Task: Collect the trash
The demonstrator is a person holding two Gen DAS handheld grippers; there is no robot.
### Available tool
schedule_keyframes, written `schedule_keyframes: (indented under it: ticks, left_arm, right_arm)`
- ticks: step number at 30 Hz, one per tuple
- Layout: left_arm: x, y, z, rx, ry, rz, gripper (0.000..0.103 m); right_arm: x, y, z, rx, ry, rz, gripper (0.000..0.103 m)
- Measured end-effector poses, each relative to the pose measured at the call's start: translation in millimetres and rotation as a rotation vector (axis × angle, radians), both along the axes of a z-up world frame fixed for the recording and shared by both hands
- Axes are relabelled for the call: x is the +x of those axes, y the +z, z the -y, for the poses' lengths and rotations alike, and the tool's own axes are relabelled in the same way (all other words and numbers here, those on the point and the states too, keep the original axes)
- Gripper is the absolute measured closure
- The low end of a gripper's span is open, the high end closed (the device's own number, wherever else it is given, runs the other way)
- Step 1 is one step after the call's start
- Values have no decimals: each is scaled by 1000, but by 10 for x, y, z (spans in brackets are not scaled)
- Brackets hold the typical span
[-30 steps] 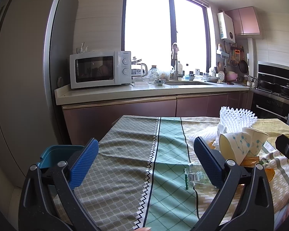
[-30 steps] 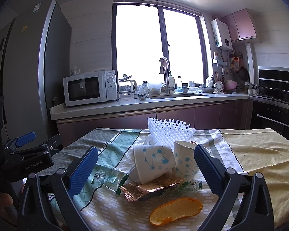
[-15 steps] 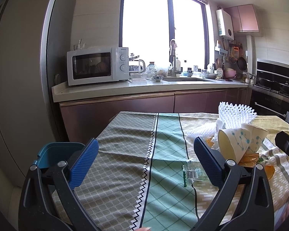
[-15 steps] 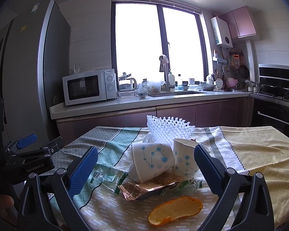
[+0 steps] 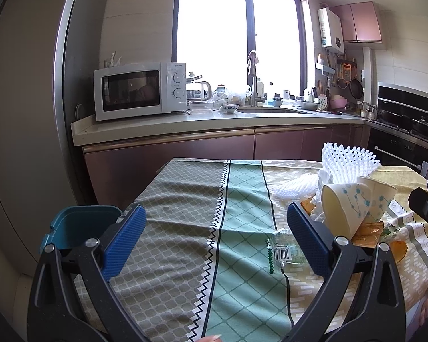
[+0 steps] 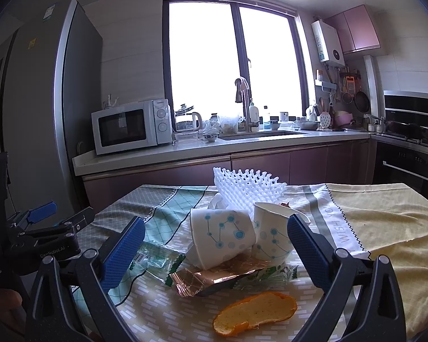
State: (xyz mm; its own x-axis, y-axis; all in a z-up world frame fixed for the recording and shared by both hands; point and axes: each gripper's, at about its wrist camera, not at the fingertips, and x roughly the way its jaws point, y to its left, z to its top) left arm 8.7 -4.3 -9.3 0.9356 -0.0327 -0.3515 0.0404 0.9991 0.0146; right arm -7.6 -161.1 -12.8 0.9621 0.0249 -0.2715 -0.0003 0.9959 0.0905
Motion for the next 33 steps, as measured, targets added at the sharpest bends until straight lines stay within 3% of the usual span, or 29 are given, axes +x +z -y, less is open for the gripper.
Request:
schedule_keyframes:
  ticks: [6, 16, 22, 24, 33]
  left_arm:
    - [107, -65, 13, -10, -37, -45, 6]
    - [422, -323, 204, -44, -230, -208, 8]
    - [580, -467, 313, -80, -336, -314, 25]
    - [639, -507, 340, -99, -364, -347, 34]
    - [852, -670, 479, -190, -477, -479, 80]
  right_arm:
    - [61, -38, 146, 26, -13, -28, 7]
    - [441, -205, 650, 145, -56, -146, 7]
    - [733, -371, 923, 252, -25, -219, 8]
    - [802, -415, 987, 289, 5, -233, 11]
    - [967, -526, 1060, 359, 93, -279, 40]
